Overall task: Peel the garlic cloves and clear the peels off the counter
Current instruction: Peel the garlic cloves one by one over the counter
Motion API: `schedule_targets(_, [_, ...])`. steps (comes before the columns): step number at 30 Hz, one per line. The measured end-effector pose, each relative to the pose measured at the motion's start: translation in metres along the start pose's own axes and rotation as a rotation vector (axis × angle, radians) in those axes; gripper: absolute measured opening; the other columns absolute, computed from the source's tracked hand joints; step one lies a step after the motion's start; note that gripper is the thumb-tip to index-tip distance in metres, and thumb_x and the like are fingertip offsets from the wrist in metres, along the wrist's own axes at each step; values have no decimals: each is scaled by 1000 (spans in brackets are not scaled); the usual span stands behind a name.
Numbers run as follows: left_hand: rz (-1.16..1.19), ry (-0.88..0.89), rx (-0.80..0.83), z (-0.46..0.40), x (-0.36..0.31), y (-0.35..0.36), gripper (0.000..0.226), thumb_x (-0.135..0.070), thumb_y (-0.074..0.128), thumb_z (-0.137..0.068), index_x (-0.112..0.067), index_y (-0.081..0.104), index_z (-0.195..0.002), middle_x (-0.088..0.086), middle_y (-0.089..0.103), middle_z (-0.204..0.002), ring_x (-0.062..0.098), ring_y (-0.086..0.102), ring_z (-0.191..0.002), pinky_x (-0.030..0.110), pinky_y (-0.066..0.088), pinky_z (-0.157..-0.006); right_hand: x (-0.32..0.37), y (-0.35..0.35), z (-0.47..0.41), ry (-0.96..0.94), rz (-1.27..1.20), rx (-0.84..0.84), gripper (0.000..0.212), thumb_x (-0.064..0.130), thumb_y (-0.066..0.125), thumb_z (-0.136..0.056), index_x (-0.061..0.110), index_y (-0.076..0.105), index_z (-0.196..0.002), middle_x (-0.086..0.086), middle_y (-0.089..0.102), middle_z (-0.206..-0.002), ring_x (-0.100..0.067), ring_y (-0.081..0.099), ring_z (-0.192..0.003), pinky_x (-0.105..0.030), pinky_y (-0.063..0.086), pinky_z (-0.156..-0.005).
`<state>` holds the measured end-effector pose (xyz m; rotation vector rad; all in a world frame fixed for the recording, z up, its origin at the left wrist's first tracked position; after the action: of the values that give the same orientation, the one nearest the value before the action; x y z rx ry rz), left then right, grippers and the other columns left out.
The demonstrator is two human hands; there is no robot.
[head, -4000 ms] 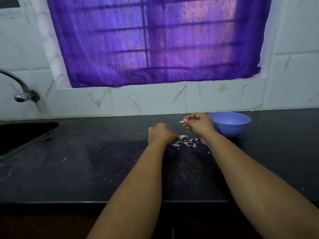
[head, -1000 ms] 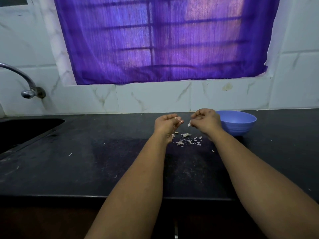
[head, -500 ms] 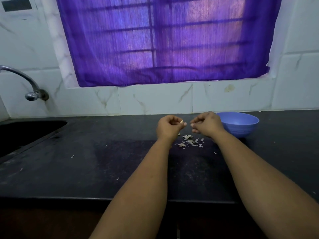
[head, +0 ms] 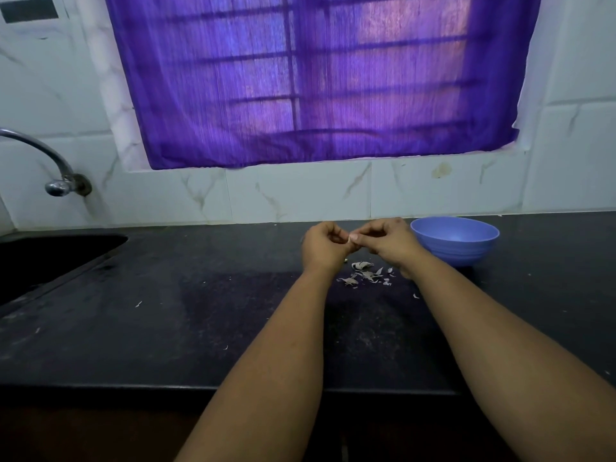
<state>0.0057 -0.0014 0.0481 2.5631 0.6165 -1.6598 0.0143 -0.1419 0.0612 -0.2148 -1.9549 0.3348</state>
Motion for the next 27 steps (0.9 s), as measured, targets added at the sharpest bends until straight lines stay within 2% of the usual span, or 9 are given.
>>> schedule_targets(3, [17,0,6,0,1,0,26,-6,82,-71,-10,57,-68,10,69,-73,15,63,-64,22,54,-53,0,-2,-2,-24,50,-29,9,18,72,-85,23,70,-78,5,70,-73,-6,61,-73,-21,45,-67])
schedule_targets(5, [19,10,32,0,-1,3,25,-4,82,-71,-11,58,-68,9,68,-73,15,63,-66,28,56,-61,-2,-3,-4,-11,65,-41,12,18,69,-88,24,68,-77,6,68,-74,-7,58,-71,-22,45,-66])
schedule_targets(11, [47,34,76,-2,0,8,11,-9,76,-79,-12,67,-85,5,71,-82,14,68,-78,30,57,-76,-10,2,-5,124,-72,19,14,22,62,-94,17,66,-81,-10,64,-93,-16,53,-84,-28,45,-69])
schedule_targets(17, [-30,40,90,-2,0,8,10,-8,77,-78,-6,71,-85,-1,69,-76,2,63,-68,12,49,-61,-11,9,-4,166,-16,106,23,20,47,-101,14,61,-82,-7,58,-98,-13,49,-83,-25,46,-64])
schedule_targets(22, [-43,45,66,-3,1,7,12,-10,79,-77,-7,70,-82,5,72,-81,11,67,-74,22,56,-68,-12,9,-7,152,29,103,23,21,44,-102,20,57,-83,-5,57,-100,-12,49,-84,-27,46,-70])
schedule_targets(27, [-82,43,35,-5,4,7,14,-14,82,-74,-12,68,-77,5,72,-79,18,70,-77,32,59,-71,-12,12,-6,129,152,98,21,25,42,-102,25,54,-85,-10,59,-107,-19,52,-92,-41,49,-85])
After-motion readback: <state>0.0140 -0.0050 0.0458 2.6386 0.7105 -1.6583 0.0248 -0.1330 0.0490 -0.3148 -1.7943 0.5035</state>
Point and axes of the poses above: each hand's wrist, its own z-axis away from the middle knuckle, its own y-axis out of the palm, x = y × z, the point moved 5 cm from there along -z, towards the middle knuckle
